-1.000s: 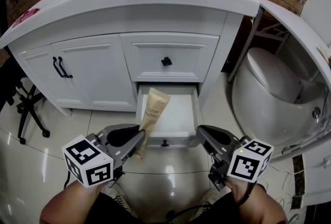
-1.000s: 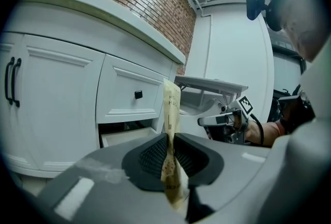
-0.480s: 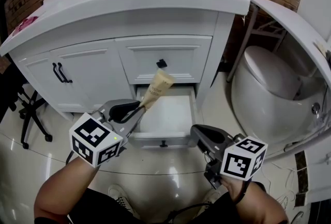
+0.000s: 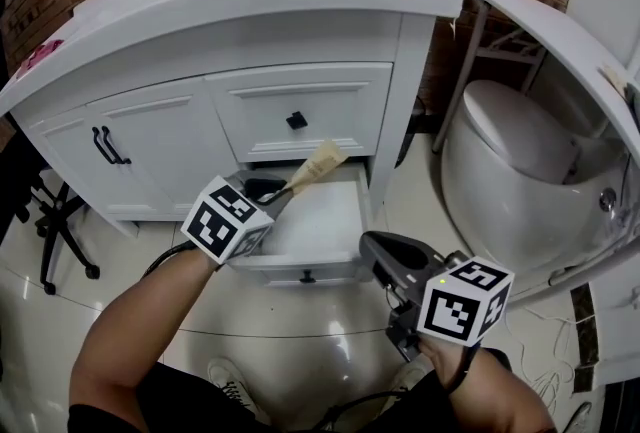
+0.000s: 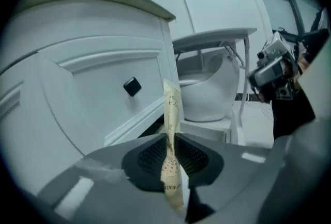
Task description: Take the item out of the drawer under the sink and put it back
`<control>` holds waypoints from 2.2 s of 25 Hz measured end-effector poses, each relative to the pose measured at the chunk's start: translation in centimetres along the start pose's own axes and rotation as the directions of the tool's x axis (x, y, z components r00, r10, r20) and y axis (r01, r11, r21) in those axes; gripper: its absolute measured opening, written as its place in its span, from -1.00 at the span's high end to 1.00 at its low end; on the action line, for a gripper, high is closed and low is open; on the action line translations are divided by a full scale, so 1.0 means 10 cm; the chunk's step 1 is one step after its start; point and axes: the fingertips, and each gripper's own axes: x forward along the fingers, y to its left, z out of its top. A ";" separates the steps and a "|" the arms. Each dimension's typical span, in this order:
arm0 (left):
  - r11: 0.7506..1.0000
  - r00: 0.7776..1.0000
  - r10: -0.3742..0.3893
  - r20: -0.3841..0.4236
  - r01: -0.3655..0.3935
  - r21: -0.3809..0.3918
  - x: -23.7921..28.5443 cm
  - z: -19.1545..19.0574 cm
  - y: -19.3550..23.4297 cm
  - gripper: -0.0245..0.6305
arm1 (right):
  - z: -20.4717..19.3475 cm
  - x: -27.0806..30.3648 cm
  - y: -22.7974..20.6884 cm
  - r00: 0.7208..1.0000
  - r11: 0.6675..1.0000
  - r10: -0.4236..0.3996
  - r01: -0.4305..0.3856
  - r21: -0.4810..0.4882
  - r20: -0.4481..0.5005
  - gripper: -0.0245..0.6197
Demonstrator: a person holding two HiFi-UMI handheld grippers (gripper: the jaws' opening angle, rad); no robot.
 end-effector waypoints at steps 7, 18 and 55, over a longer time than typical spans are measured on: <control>0.986 0.973 -0.071 -0.218 0.101 0.130 0.57 -0.42 -0.11 0.73 | 0.04 -0.02 -0.05 1.000 1.000 -0.004 0.004 0.014 0.008 0.91; 0.972 0.935 -0.079 -0.346 0.150 0.184 0.99 -0.73 -0.08 0.63 | 0.13 -0.10 -0.11 1.000 0.999 -0.005 0.004 0.034 0.030 0.91; 0.944 0.972 0.022 0.234 0.056 -0.325 -1.29 0.09 -0.46 0.91 | -0.05 -0.02 0.18 0.999 0.999 0.037 -0.038 -0.015 -0.018 0.91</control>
